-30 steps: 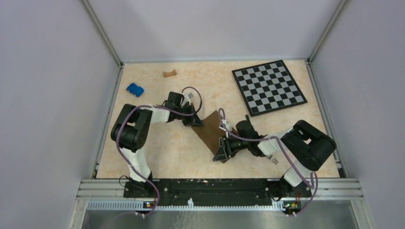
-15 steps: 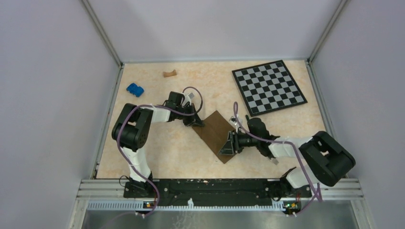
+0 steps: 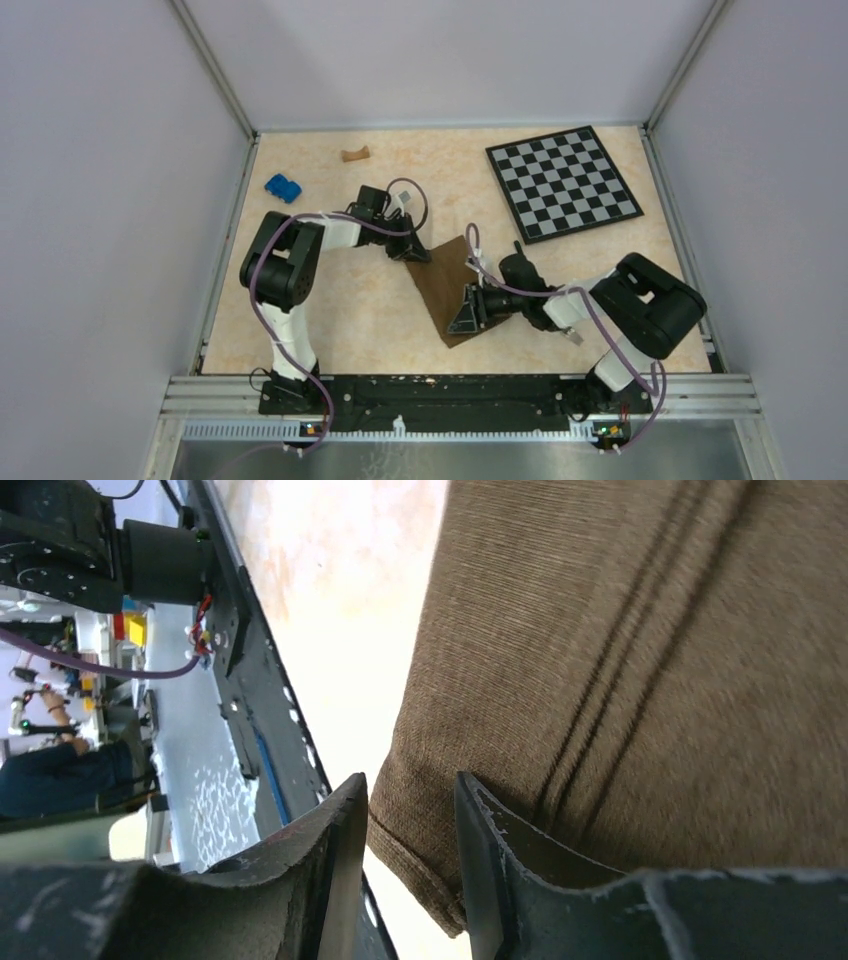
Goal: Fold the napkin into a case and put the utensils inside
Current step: Fold the lower triangle-folded napkin at the center of the board.
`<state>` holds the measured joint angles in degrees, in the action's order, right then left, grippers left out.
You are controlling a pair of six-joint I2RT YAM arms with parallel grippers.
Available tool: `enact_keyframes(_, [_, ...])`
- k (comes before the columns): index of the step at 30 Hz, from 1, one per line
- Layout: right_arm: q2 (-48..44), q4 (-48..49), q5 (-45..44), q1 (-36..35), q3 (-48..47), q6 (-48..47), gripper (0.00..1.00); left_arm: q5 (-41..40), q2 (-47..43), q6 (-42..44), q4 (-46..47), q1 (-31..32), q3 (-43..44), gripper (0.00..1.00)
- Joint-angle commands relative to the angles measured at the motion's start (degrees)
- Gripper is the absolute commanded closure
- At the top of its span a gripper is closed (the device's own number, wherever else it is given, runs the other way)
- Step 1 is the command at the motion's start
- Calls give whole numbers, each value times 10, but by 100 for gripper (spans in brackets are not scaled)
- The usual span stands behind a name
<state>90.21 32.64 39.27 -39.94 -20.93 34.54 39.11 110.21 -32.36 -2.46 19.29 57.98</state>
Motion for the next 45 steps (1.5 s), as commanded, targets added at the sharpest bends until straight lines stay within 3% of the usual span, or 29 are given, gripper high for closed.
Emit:
enact_keyframes(1, [85, 3, -41, -54, -40, 7, 62, -101, 41, 57, -79, -8, 35, 81])
enact_keyframes(6, [141, -30, -42, -96, -145, 0, 64, -116, -12, 70, -115, -1, 53, 68])
enact_keyframes(11, [88, -83, -42, -77, -190, -8, 59, -103, -88, 79, -149, 9, 50, 51])
enact_keyframes(15, [79, -110, -3, -76, -204, -27, 57, -108, -137, 79, -158, 8, 25, 47])
enact_keyframes(19, [83, -96, 7, -91, -212, -29, 59, -109, -139, 62, -135, 8, -5, 59])
enact_keyframes(24, [114, -42, 50, -116, -222, -12, 79, -154, -91, 47, -114, 5, -24, 76])
enact_keyframes(27, [137, -19, 58, -122, -220, -13, 82, -167, -50, 40, -97, 4, -26, 86])
enact_keyframes(35, [193, 5, 66, -124, -175, -21, 78, -179, 0, 31, -73, 3, -39, 90])
enact_keyframes(45, [32, -137, 2, -93, -164, -79, 67, -191, -5, 57, -112, 1, 3, 90])
